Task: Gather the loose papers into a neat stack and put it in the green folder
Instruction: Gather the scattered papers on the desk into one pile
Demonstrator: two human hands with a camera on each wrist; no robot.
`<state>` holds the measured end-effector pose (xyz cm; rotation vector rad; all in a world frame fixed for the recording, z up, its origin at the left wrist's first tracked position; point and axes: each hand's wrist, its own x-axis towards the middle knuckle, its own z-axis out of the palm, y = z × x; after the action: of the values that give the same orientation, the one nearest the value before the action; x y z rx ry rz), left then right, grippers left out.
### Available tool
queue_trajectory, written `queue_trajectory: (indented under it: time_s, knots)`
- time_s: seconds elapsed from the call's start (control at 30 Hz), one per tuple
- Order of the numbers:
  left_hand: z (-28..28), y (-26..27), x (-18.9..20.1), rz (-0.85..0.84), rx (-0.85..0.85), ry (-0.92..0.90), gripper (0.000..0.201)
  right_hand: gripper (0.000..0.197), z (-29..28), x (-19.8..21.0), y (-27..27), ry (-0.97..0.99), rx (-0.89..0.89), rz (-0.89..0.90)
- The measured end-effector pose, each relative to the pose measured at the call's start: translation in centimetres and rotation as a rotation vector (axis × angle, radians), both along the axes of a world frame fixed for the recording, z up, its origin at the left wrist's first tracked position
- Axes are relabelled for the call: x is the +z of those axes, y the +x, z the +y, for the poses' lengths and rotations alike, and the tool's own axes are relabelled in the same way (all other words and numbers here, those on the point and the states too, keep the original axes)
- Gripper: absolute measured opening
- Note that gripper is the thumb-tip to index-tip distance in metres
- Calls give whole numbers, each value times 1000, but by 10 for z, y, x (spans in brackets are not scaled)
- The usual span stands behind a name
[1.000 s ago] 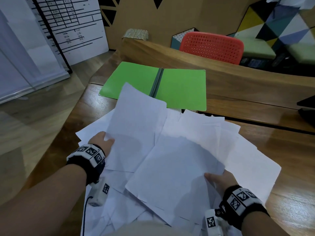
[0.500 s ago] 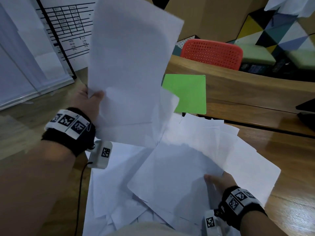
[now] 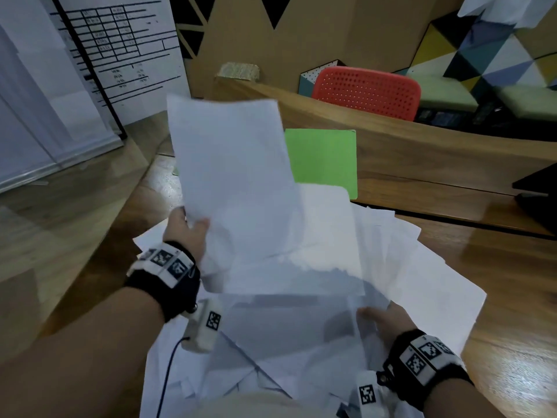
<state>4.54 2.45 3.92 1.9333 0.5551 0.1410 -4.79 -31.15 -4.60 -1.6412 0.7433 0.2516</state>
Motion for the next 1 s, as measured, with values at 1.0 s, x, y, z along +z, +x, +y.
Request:
queue_trajectory:
  time_s: [1.0]
  knots:
    - [2, 13, -45, 495, -598, 445, 50, 8, -8, 12, 1, -243, 355, 47]
